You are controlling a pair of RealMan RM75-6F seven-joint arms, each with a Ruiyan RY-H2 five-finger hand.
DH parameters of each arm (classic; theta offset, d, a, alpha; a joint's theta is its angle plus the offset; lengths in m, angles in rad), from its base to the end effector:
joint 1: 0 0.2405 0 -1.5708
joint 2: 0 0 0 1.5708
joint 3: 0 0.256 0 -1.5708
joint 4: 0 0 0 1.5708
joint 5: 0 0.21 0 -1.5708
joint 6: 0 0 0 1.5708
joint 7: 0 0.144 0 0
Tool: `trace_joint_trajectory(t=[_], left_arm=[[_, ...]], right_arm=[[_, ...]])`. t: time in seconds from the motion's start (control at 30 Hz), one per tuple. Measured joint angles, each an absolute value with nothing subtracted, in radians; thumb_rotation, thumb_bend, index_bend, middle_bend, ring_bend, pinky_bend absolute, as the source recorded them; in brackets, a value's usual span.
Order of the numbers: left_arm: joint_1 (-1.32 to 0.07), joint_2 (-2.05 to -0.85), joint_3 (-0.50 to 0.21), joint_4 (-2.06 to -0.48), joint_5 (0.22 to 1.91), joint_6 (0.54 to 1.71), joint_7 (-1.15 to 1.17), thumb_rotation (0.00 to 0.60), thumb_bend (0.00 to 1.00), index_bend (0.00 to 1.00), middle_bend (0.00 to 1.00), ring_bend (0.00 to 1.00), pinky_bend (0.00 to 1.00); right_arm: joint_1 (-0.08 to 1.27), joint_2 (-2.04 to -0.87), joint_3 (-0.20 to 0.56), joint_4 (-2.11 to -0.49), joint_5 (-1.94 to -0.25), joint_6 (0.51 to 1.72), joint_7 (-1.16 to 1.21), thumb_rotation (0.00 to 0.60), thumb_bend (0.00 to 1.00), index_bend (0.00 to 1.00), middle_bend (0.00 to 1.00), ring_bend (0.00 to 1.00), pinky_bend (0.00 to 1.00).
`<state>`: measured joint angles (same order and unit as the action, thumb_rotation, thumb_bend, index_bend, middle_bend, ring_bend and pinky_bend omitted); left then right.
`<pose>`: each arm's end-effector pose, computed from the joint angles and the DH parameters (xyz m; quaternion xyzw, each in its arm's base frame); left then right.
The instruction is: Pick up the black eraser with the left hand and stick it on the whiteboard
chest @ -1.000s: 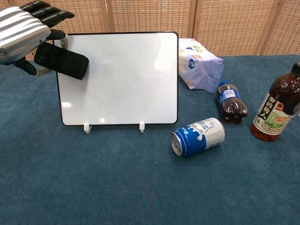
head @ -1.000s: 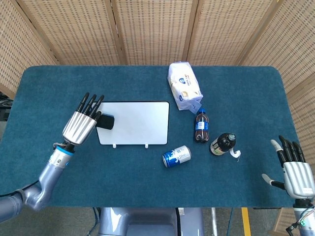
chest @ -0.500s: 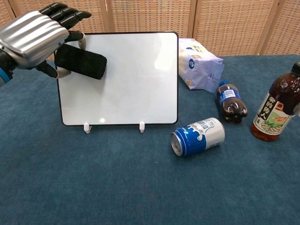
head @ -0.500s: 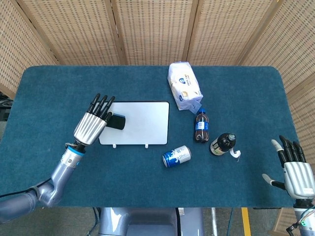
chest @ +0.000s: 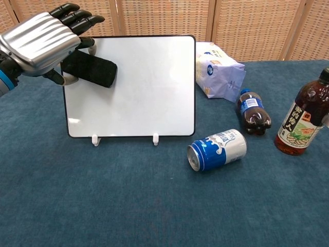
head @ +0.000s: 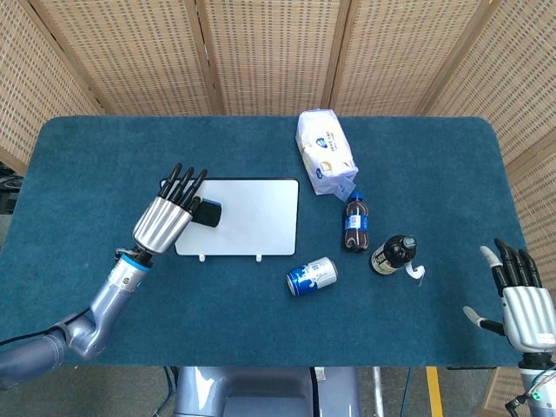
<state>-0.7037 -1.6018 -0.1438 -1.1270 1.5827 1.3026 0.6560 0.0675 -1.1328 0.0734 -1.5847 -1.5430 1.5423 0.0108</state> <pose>-0.1606 0.3588 0.0268 -0.7429 0.0373 -0.3508 0.5688 -0.3074 -0.1803 0.1657 0.5874 -0.3591 0.4156 0.5943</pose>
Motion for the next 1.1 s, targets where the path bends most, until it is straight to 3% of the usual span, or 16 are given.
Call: trace_joint_trajectory(t=[0.17, 0.3, 0.6, 1.1], left_arm=[[-0.711, -1.618, -0.133, -1.081, 1.599, 1.304, 0.657, 0.572, 0.25, 0.43, 0.00, 0.00, 0.00], [-0.711, -1.631, -0.126, -1.063, 1.606, 1.311, 0.651, 0.571, 0.24, 0.37, 0.00, 0.00, 0.00], [-0.713, -1.640, -0.119, -1.040, 1.629, 1.340, 0.629, 0.576, 0.16, 0.29, 0.00, 0.00, 0.00], [-0.710, -1.633, -0.128, -1.049, 1.628, 1.363, 0.613, 0.579, 0.13, 0.28, 0.00, 0.00, 0.00]], right_arm=[[0.067, -1.134, 0.075, -1.583, -1.544, 1.546, 0.012, 0.600, 0.00, 0.07, 0.00, 0.00, 0.00], [0.066, -1.134, 0.078, -1.581, -1.540, 1.549, 0.018, 0.600, 0.00, 0.07, 0.00, 0.00, 0.00], [0.066, -1.137, 0.079, -1.578, -1.544, 1.553, 0.018, 0.600, 0.00, 0.07, 0.00, 0.00, 0.00], [0.065, -1.144, 0.084, -1.565, -1.550, 1.564, 0.029, 0.600, 0.00, 0.07, 0.00, 0.00, 0.00]])
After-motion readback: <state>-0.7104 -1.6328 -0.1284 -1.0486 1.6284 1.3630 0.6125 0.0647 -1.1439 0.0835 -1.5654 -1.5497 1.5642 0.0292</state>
